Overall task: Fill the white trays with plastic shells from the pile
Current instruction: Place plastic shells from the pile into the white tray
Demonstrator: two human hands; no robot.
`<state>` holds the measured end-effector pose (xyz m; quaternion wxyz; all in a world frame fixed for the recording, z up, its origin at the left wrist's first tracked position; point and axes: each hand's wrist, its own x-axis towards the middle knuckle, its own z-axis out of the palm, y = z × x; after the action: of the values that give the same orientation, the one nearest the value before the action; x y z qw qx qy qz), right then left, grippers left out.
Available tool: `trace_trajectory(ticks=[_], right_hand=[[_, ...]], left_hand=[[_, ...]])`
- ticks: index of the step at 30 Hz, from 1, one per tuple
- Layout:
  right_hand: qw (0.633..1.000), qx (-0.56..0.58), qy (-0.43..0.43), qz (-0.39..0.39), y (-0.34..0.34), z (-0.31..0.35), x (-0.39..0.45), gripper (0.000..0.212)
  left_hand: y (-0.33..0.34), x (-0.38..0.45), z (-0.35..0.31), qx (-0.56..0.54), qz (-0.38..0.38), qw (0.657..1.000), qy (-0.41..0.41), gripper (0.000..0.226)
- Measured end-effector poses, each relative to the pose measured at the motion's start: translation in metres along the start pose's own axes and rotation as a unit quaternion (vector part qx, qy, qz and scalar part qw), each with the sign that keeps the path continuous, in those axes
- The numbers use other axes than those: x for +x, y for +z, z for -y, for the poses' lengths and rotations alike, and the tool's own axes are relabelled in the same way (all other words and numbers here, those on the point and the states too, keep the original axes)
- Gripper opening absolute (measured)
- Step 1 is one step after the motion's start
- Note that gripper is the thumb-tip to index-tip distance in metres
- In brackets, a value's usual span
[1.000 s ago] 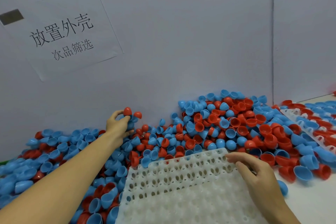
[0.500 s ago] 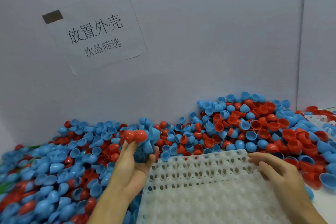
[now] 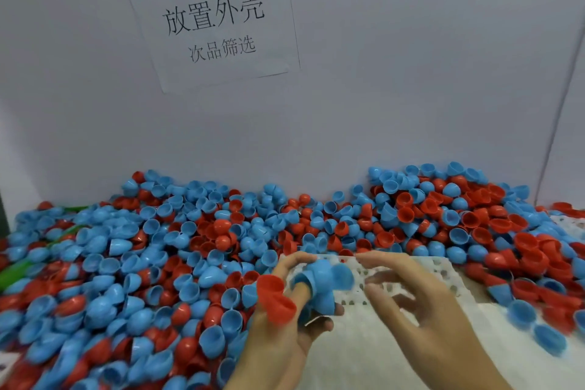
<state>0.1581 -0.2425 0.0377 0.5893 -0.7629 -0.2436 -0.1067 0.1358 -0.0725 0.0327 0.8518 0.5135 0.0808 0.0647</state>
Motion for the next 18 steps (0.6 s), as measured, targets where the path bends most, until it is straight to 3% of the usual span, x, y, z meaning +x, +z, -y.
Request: trace_trajectory(ticks=[4,8,13,18], right_hand=[[1.0,-0.009,0.015,-0.001,0.014,-0.007,-0.004,0.016],[0.997,-0.004,0.077,-0.019,0.009,-0.021,-0.008,0.018],[0.983,0.11,0.148,-0.019,0.004,-0.027,-0.008,0.027],[0.959,0.206,0.195,-0.024,-0.005,-0.031,-0.009,0.029]], left_hand=[[-0.002,-0.006,0.007,0.049,0.057,0.997,-0.028,0.027],[-0.008,-0.007,0.012,0.056,-0.004,0.998,-0.036,0.021],[-0.014,-0.004,0.007,0.055,-0.057,0.997,-0.018,0.017],[-0.023,-0.007,0.003,0.046,-0.057,0.997,-0.003,0.016]])
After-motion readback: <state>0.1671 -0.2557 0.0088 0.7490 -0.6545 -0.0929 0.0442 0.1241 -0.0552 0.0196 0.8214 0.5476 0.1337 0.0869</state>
